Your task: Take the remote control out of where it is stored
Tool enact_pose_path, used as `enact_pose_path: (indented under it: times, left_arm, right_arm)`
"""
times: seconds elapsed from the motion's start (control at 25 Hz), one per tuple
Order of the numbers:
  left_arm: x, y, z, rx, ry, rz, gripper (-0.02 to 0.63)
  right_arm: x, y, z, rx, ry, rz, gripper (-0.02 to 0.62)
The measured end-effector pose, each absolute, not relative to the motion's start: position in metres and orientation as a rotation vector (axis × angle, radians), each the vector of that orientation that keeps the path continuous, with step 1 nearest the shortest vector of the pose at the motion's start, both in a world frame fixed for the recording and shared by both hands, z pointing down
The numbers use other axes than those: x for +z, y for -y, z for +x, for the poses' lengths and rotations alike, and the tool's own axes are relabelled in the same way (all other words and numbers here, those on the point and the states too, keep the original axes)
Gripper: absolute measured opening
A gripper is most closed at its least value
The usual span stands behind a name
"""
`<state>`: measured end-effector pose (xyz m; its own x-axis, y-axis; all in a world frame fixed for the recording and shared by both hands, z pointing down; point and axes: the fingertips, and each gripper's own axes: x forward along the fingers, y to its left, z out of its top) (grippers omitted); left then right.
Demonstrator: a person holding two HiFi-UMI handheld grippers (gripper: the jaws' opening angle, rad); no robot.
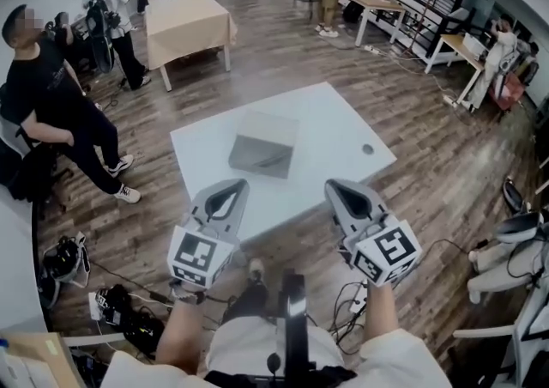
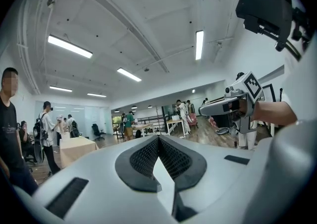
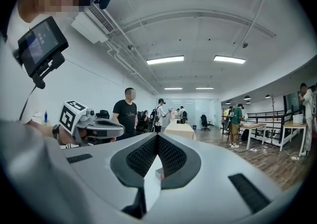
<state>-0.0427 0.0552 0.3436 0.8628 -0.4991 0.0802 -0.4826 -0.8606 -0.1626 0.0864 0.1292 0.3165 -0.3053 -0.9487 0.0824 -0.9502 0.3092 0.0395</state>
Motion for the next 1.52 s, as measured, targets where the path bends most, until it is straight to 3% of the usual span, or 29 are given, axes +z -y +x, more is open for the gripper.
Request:
enact_pose_path:
  times: [0.76, 1.4, 1.52]
  left_arm:
    - [0.344, 0.124, 0.0, -0.232, -0.77, -2.882, -0.002]
    - [0.385, 0.181, 0.012, -0.302, -0.79, -2.952, -0.001]
    - [0.394, 0.184, 0.016, -0.339, -0.833, -2.948, 0.0]
  right_arm:
    - [0.326, 0.053, 0.129, 0.016, 2.451, 1.707, 0.0]
    - [0.398, 0.131, 0.131, 0.04, 2.37, 1.439, 0.002]
    - [0.419, 0.138, 0.132, 0.06, 2.377, 1.346, 0.029]
